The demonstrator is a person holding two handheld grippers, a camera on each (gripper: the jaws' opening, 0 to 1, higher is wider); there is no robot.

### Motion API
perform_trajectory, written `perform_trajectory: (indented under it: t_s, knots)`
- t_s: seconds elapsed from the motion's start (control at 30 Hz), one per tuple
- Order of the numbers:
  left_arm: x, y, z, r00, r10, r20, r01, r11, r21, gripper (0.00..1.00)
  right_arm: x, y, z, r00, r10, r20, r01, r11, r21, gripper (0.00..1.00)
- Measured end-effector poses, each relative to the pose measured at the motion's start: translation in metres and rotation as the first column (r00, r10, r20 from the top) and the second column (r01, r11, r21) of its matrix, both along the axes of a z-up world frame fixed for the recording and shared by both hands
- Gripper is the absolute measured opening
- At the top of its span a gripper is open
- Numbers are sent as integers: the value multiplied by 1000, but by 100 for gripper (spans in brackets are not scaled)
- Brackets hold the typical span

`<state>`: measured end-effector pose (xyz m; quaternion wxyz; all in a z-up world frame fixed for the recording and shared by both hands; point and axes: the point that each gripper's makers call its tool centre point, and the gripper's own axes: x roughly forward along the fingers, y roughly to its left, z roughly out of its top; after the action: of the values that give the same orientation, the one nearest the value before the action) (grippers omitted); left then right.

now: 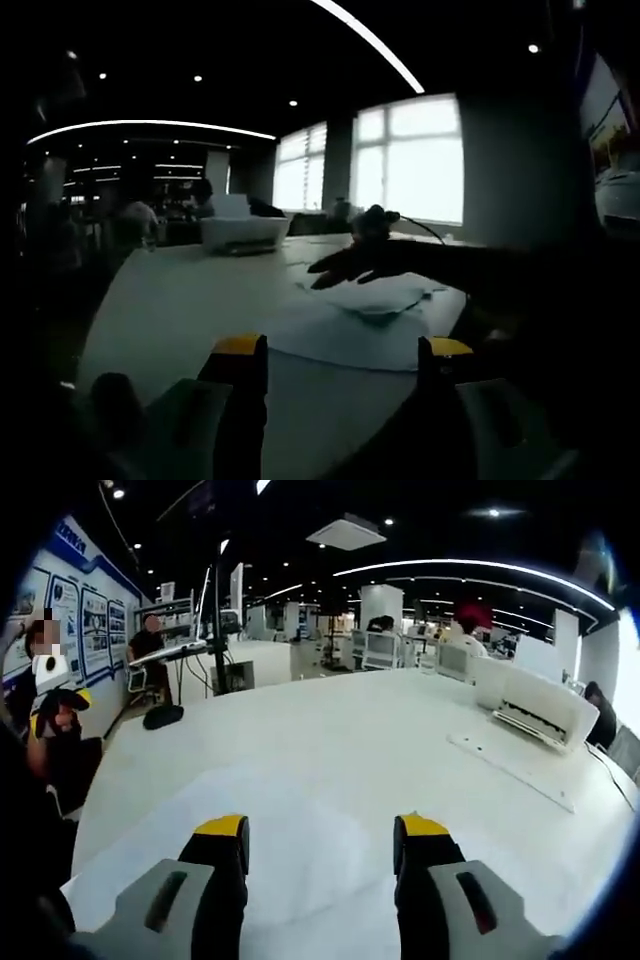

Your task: Organize the stack of printing papers by aligning and flattening the scattered papers on the table

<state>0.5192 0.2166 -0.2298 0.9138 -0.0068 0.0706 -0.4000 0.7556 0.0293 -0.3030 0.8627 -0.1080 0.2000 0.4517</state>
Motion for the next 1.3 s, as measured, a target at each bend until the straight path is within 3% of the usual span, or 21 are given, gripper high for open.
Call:
perform_trajectory:
  t_s: [0.37,0.53,0.67,1.3]
  knots:
    - [6,17,11,999,43,29,-42,999,-18,64,11,1,-8,1000,-18,-5,18,1000,14,59]
    - [3,14,7,999,29,26,-29,999,-15,64,16,5,-2,999,-11,38,10,1000,27,67]
    - [3,14,4,1000,24,19,-24,1000,-19,64,15,12,-7,998,17,68,-16,1000,-15,71]
    - [6,12,-3,1000,18,-10,-18,1000,-18,64,22,21,-31,1000,30,4,-30,999,21,72]
